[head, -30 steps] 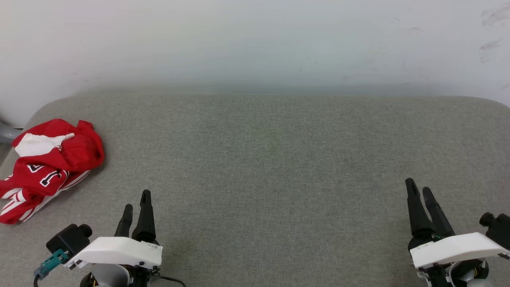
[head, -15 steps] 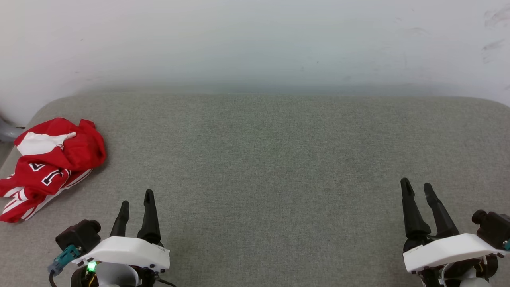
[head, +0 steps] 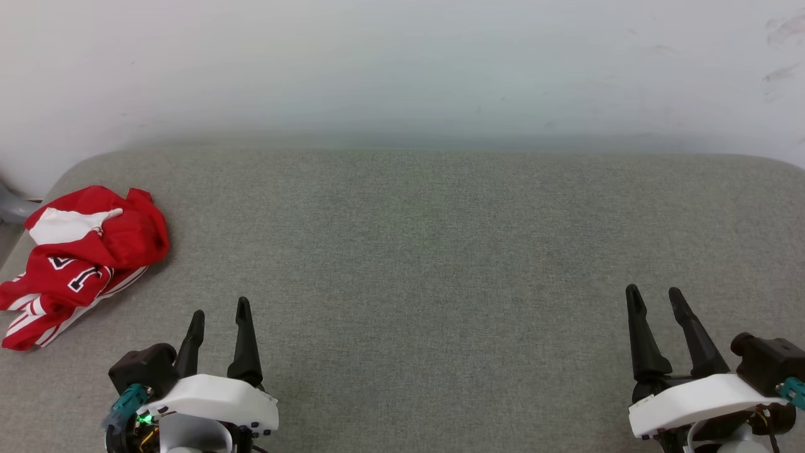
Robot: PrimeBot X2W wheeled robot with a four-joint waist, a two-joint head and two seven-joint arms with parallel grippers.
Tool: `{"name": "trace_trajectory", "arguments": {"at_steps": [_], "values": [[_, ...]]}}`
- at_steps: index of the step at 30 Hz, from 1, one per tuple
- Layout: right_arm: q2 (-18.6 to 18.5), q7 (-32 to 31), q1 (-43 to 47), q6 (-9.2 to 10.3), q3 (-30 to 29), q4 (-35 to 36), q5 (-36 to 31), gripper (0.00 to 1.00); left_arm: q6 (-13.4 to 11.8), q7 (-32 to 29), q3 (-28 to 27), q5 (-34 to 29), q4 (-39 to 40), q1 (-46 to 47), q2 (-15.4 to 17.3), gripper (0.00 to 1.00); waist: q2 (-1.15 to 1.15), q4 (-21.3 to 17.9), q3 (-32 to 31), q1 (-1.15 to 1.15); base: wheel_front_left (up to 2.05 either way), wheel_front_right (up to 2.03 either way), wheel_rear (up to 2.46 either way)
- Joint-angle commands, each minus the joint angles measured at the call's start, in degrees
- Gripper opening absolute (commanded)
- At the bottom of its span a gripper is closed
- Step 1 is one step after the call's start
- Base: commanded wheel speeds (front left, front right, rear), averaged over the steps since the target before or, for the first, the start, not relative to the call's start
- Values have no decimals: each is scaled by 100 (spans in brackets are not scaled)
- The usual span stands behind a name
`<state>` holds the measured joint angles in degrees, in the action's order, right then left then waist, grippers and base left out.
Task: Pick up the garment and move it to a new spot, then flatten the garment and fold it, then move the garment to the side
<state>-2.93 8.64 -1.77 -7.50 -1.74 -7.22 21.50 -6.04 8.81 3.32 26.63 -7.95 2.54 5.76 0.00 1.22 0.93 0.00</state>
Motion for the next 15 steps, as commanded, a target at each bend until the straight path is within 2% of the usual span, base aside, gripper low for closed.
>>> {"name": "trace_trajectory", "arguments": {"at_steps": [1,15], "values": [[4,74,6,1,14,84,-213,100,-41,67,33,-198,63,-32,51,100,0,3,-1,0,0,0,0],[5,264,71,1,57,130,-958,100,-148,253,179,-933,71,-107,69,100,0,28,-30,0,0,0,0]]}}
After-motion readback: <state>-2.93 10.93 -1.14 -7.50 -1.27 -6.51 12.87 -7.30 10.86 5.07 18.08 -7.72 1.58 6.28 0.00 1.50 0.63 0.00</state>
